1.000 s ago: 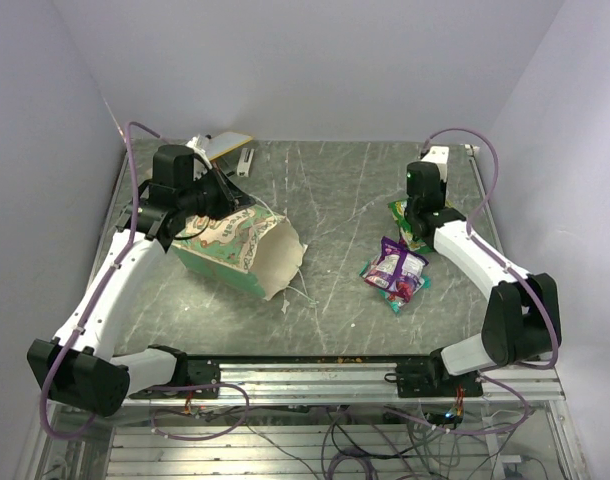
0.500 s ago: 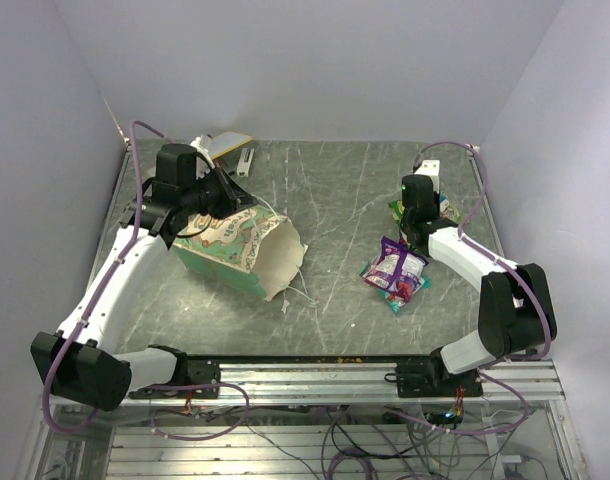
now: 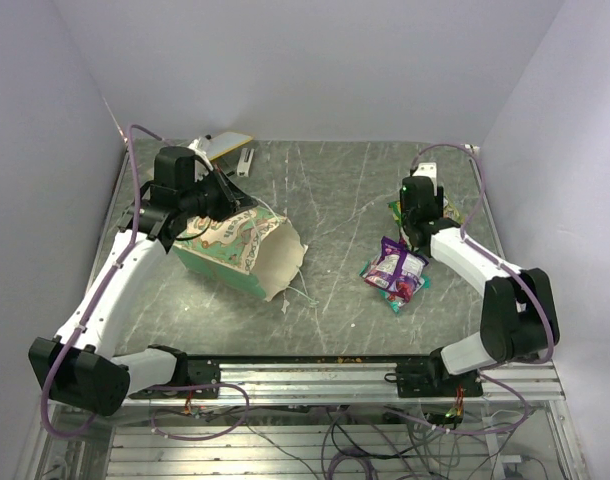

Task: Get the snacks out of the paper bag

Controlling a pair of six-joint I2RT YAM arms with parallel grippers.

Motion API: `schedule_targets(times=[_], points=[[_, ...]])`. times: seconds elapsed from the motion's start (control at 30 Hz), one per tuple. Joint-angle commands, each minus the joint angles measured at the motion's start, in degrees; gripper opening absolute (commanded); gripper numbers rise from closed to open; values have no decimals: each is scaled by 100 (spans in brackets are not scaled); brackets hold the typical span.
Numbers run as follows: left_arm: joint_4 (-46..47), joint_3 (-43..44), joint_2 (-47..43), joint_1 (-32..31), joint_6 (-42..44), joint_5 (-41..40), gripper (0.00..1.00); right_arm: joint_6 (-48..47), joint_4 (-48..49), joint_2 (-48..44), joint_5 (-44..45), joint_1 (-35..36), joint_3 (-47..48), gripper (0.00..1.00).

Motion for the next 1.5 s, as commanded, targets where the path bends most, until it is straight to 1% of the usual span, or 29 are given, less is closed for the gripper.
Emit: schedule_targets(times=[0.0,0.03,0.1,0.27,0.33,0.4,0.5,0.57,0.63,0.7,0.77,0.87,0.93,1.03,1.13,1.27,1.37,1.47], points=[[226,-51,-183,52,-34,158,7,11,-555,-615,-232,0,313,58],[264,-84,-200,52,-51,177,7,-38,-582,-773,-334,6,281,61],[373,-173,-207,53,-102,289,7,-161,-568,-1028,-555,28,214,64],[436,-215,-92,43,-77,596,7,-489,-512,-1395,-1480,168,110,66],[357,-190,-63,43,-4,660,7,-593,-385,-1550,-2180,286,5,66],[208,-174,-76,43,92,666,7,-656,-116,-1730,-3211,468,-194,66],[-5,-268,-228,43,175,643,7,-674,556,-1987,-4451,1044,-676,65],[-81,-347,-363,43,176,630,7,-894,1133,-2136,-5148,1701,-1117,64],[-120,-445,-517,43,153,659,7,-979,1947,-2212,-5317,2339,-1590,63],[-224,-496,-676,43,189,634,7,-877,2755,-2058,-5425,2852,-1868,60],[-332,-555,-839,46,252,600,7,-865,3218,-1633,-5356,3447,-1937,56],[-569,-687,-1071,48,415,497,7,-1186,4110,-1014,-4966,4166,-2065,51],[-703,-800,-1207,43,489,442,7,-1270,4836,-537,-4511,4464,-2150,48],[-865,-911,-1353,52,544,359,7,-1450,5800,215,-4089,4684,-2172,38],[-1111,-882,-1435,52,587,228,7,-1671,6668,1011,-3661,4857,-2067,31],[-1315,-717,-1331,54,705,346,7,-2068,7541,2087,-3175,5115,-1614,28],[-1569,-477,-1247,60,927,311,7,-2094,8282,2845,-2804,5215,-1249,27],[-1746,-314,-1264,61,1088,198,7,-2108,8862,3629,-2651,5252,-885,27]])
